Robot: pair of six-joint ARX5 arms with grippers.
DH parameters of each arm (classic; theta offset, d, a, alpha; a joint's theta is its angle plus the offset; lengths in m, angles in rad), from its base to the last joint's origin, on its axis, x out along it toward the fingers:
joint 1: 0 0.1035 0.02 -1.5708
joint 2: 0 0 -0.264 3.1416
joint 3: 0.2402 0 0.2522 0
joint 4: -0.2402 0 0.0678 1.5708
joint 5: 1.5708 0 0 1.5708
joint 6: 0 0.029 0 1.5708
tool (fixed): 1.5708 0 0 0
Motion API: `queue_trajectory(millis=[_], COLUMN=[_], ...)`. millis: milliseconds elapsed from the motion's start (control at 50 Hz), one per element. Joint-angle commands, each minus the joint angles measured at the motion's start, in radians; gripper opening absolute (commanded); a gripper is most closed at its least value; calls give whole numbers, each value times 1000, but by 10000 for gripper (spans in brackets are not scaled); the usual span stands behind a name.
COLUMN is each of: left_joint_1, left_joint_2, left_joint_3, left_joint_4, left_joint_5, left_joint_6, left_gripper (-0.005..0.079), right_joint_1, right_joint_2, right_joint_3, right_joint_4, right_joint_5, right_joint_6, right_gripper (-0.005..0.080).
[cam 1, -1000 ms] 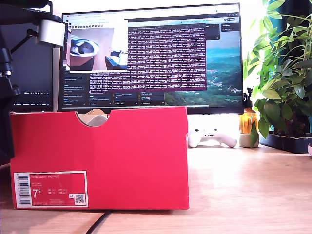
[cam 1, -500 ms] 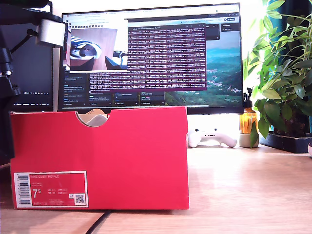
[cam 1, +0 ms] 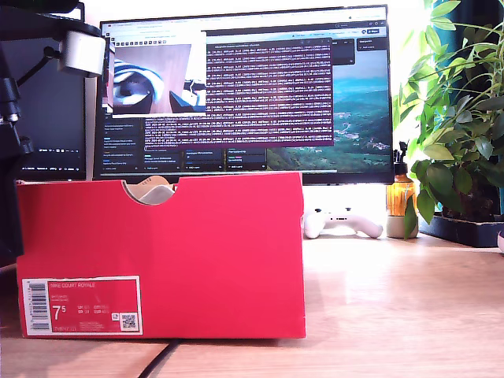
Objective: Pack the blue shoes by picking the first shoe and placing it inside the red shoebox, left side, then picking and rotating the second shoe and placing it in the shoebox
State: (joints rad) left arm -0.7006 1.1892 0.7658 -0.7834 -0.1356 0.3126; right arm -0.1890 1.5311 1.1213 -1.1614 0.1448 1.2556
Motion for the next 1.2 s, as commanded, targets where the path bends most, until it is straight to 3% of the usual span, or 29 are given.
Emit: queue_trajectory(millis=[0, 200, 380, 500, 1180], left_joint_1=[-2, -2, -2, -2, -2], left_joint_2=[16, 16, 16, 16, 16], left_joint_3=[-6, -6, -7, -7, -6], left_joint_4=[6, 6, 6, 6, 6], left_joint_5=[0, 0, 0, 0, 0], left_joint_6=[1, 1, 1, 1, 1], left_gripper=[-19, -19, -19, -19, -19], right_joint_1=[3, 3, -4, -4, -3], right_joint_2=[13, 13, 13, 13, -14], right_joint_3=[-45, -77, -77, -77, -72], right_joint_4=[6, 63, 68, 53, -50], right_joint_5=[-8, -23, -42, -42, -66], right_joint_6=[-1, 0, 24, 58, -31], right_gripper=[319, 301, 76, -9, -13])
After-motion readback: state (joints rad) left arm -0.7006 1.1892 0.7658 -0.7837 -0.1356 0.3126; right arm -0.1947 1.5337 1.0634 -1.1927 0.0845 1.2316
